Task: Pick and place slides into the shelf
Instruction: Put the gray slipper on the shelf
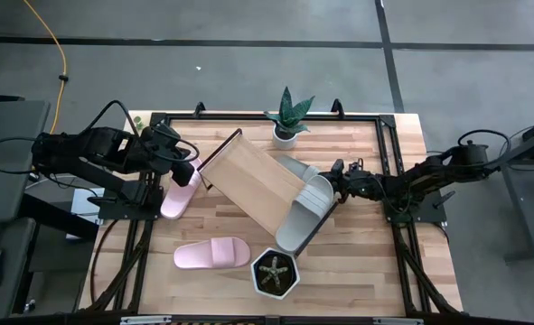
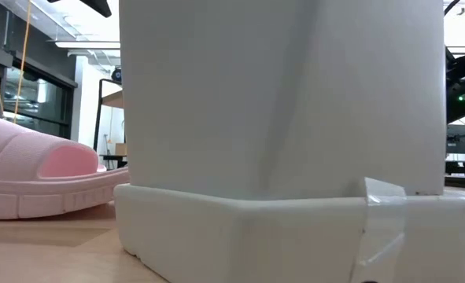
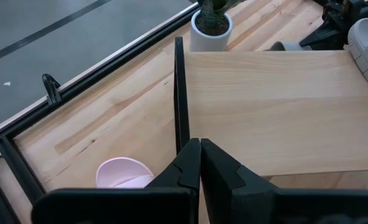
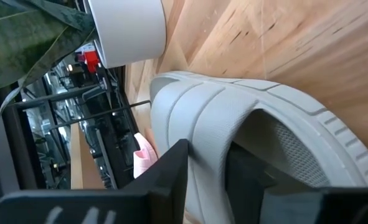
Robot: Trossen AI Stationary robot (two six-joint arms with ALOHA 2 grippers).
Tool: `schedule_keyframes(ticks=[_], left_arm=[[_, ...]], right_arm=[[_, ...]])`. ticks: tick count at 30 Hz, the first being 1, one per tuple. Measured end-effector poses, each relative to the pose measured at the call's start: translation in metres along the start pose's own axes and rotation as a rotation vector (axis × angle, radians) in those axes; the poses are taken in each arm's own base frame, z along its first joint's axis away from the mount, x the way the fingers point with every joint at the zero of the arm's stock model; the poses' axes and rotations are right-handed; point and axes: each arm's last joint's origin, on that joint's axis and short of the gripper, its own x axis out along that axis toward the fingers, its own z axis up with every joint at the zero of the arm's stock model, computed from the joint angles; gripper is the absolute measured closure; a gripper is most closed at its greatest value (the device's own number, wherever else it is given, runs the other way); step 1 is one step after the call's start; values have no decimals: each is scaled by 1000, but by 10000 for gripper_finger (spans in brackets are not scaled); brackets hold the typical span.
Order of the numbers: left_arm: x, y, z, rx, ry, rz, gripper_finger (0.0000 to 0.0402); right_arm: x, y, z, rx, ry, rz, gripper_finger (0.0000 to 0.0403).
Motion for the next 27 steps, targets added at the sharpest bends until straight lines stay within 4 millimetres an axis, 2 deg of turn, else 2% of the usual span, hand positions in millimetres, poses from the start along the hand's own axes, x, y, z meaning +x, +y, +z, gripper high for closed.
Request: schedule_keyframes(ticks=[14, 27], left_arm=[[0, 0, 0, 0, 0, 0, 401], [0, 0, 0, 1, 0, 0, 401]], right_arm=[[0, 1, 0, 5, -3, 15, 395], [-2, 8, -2, -15, 13, 70, 402]])
